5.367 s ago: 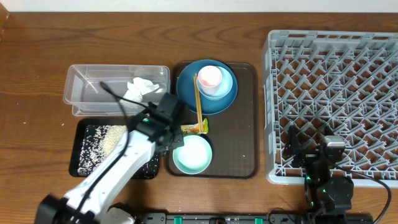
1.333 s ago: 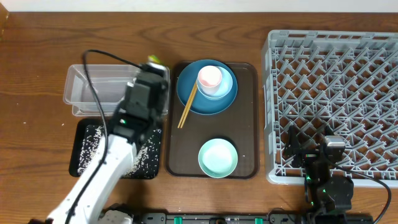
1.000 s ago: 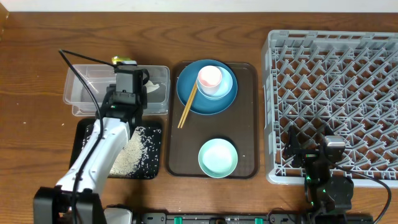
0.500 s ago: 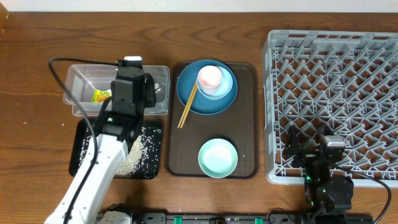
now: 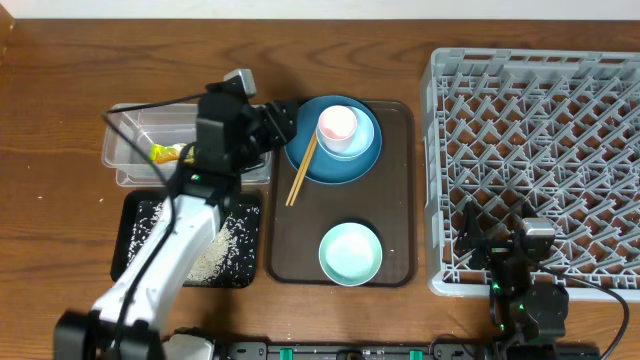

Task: Sort waste into correct bins and load items into the dishwasher rack
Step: 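Carry the wrapper left and drop it into the clear plastic bin, then grasp the white cup on the blue plate with the left gripper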

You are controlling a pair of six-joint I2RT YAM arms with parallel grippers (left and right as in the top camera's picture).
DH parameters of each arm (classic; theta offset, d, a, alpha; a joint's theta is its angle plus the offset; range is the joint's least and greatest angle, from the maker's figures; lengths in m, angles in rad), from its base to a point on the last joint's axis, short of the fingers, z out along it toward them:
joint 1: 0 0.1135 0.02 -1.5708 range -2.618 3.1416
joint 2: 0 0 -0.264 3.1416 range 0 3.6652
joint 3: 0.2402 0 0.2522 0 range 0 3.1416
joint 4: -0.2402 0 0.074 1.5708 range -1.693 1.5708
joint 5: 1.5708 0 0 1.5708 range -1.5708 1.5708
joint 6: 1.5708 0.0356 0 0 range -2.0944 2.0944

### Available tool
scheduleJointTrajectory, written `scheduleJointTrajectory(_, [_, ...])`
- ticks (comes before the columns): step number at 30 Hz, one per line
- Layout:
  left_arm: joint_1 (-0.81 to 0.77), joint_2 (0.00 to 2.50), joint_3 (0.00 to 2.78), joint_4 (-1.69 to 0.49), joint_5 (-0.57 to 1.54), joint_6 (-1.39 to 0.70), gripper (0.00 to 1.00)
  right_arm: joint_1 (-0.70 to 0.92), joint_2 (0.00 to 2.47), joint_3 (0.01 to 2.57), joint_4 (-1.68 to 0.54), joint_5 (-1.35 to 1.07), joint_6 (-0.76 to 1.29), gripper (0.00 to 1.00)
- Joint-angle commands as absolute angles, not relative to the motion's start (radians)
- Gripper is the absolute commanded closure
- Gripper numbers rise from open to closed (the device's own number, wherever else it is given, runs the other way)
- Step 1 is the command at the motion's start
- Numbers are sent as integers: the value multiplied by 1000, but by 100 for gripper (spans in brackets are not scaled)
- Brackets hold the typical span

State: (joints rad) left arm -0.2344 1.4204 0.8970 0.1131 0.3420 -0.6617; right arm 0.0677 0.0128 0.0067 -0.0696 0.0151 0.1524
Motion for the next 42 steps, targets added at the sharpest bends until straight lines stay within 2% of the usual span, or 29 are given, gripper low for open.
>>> scheduleJointTrajectory(1, [-280, 1493, 925, 152, 385, -728, 49, 78, 11, 5, -72, 18, 156, 1])
scheduleJointTrajectory(10, [-387, 1637, 936, 259, 235, -727, 49, 78, 11, 5, -72, 19, 156, 1])
scheduleJointTrajectory(18, [-414, 1682, 936, 283, 95, -723, 49, 78, 11, 5, -72, 19, 156, 1])
scheduleJointTrajectory(31, [-417, 1747, 936, 347, 92, -716, 49, 78, 11, 6, -72, 19, 156, 1])
scheduleJointTrajectory(34, [-417, 1747, 936, 344, 93, -716, 53, 78, 11, 5, -72, 19, 156, 1])
scheduleJointTrajectory(42, [-445, 1760, 936, 310, 92, -715, 55, 78, 11, 5, -72, 19, 156, 1])
